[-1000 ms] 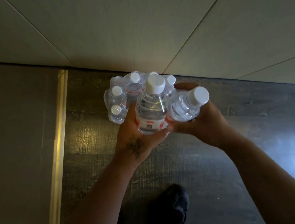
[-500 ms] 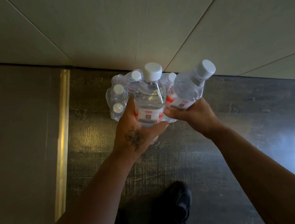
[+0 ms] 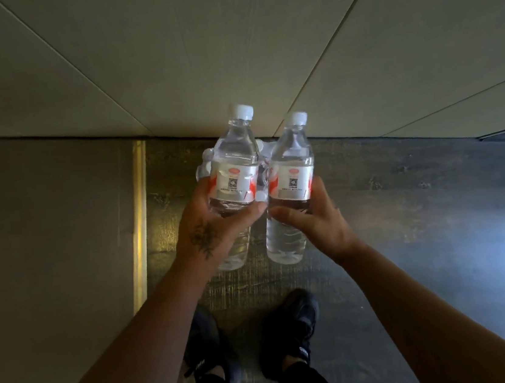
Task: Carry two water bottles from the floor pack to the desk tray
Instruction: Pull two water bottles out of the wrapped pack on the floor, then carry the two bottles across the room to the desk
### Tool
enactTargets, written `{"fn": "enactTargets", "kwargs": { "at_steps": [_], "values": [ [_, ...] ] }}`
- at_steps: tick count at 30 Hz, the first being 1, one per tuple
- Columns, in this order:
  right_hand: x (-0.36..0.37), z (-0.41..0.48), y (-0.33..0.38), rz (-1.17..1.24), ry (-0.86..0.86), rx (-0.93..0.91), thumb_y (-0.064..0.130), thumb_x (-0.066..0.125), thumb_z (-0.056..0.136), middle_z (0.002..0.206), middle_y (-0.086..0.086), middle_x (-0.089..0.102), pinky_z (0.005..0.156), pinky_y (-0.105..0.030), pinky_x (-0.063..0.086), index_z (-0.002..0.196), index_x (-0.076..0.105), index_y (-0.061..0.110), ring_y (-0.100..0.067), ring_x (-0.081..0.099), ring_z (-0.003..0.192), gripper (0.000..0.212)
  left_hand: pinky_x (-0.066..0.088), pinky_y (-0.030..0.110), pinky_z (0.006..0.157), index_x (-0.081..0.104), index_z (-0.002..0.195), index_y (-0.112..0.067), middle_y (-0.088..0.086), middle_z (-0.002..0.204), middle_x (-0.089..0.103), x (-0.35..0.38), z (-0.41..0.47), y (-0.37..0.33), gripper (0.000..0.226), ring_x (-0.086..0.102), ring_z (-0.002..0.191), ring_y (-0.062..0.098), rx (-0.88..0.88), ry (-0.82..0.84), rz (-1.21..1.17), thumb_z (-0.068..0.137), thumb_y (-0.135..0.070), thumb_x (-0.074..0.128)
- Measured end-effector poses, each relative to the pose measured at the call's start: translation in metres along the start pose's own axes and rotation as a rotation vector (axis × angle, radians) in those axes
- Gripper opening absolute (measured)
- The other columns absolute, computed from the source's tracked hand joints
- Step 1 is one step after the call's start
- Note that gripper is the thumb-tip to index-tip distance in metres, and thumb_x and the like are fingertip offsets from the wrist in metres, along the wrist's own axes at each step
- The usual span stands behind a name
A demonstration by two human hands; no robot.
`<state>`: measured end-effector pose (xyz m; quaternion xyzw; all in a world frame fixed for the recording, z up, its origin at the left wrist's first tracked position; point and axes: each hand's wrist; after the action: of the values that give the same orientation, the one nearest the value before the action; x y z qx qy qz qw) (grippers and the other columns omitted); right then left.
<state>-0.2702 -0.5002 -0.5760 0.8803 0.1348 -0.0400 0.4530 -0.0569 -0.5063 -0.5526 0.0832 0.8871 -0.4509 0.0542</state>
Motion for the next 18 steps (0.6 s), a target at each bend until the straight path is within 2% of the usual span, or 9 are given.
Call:
{"fn": "enactTargets", "kwargs": {
  "at_steps": [2,4,7,9,11,12,16,18],
  "values": [
    [-0.001,-0.022,0.015,0.020,-0.001,0.024,0.052,0.083,0.070,0.113,0.013,0.072,0.095,-0.055,0.060,0.128,0.049,0.030,-0.012,0.074,0.104,0.071,0.063,0.043,0.093,0.069,0.124,-0.044,-0.019,0.113,0.081,-0.007,-0.019,-0.024,0.068,0.077,0.104,0.001,-0.021,0.016,-0.025,0.062,-0.062,0.089],
    [-0.003,-0.046,0.035,0.056,-0.006,0.037,0.048,0.084,0.070,0.113,0.009,0.073,0.095,-0.054,0.061,0.128,0.049,0.028,-0.014,0.074,0.104,0.071,0.060,0.056,0.104,0.069,0.131,-0.039,-0.010,0.120,0.081,-0.012,-0.043,-0.047,0.074,0.077,0.115,0.016,-0.030,0.033,-0.036,0.064,-0.062,0.089],
    [-0.007,-0.081,0.066,0.120,-0.006,0.041,0.039,0.085,0.070,0.121,-0.002,0.069,0.094,-0.049,0.061,0.134,0.047,0.024,-0.020,0.072,0.109,0.076,0.061,0.051,0.105,0.070,0.127,-0.041,-0.010,0.119,0.082,-0.017,-0.078,-0.081,0.065,0.077,0.114,0.015,-0.051,0.029,-0.044,0.067,-0.056,0.091],
    [-0.007,-0.091,0.068,0.143,0.002,0.018,0.034,0.084,0.073,0.121,-0.003,0.068,0.085,-0.036,0.061,0.135,0.047,0.024,-0.015,0.073,0.105,0.073,0.062,0.046,0.103,0.070,0.124,-0.043,-0.009,0.117,0.082,-0.019,-0.088,-0.084,0.059,0.078,0.110,0.013,-0.068,0.021,-0.073,0.069,-0.050,0.091],
    [-0.022,-0.146,0.112,0.192,-0.001,0.033,0.031,0.081,0.077,0.116,-0.003,0.070,0.077,-0.025,0.061,0.136,0.047,0.022,-0.011,0.075,0.099,0.069,0.063,0.047,0.101,0.068,0.131,-0.037,-0.004,0.120,0.081,-0.030,-0.142,-0.130,0.064,0.078,0.112,0.019,-0.093,0.038,-0.067,0.071,-0.046,0.090],
    [-0.024,-0.149,0.111,0.195,-0.014,0.030,0.032,0.081,0.078,0.114,-0.004,0.071,0.076,-0.023,0.060,0.136,0.047,0.020,-0.011,0.076,0.097,0.068,0.063,0.048,0.101,0.067,0.134,-0.033,-0.001,0.121,0.080,-0.030,-0.144,-0.132,0.067,0.077,0.113,0.022,-0.089,0.031,-0.089,0.072,-0.044,0.090],
    [-0.034,-0.192,0.147,0.239,-0.025,0.012,0.037,0.079,0.077,0.115,-0.009,0.069,0.079,-0.031,0.060,0.137,0.047,0.018,-0.018,0.075,0.097,0.071,0.063,0.050,0.099,0.066,0.134,-0.025,0.003,0.119,0.080,-0.043,-0.183,-0.166,0.067,0.078,0.112,0.025,-0.083,0.028,-0.106,0.072,-0.039,0.090],
    [-0.037,-0.218,0.166,0.254,-0.038,0.021,0.037,0.079,0.077,0.111,-0.004,0.071,0.077,-0.030,0.059,0.135,0.048,0.018,-0.015,0.075,0.093,0.068,0.063,0.044,0.092,0.066,0.133,-0.027,-0.003,0.115,0.082,-0.051,-0.204,-0.182,0.067,0.079,0.108,0.019,-0.082,0.029,-0.112,0.072,-0.038,0.090]
  ]
}}
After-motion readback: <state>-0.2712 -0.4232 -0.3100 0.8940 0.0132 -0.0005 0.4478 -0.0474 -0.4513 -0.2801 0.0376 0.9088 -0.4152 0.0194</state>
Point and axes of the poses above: each hand's wrist, its own z-axis towards the middle knuckle, its own x-axis out of the palm, y = z × x
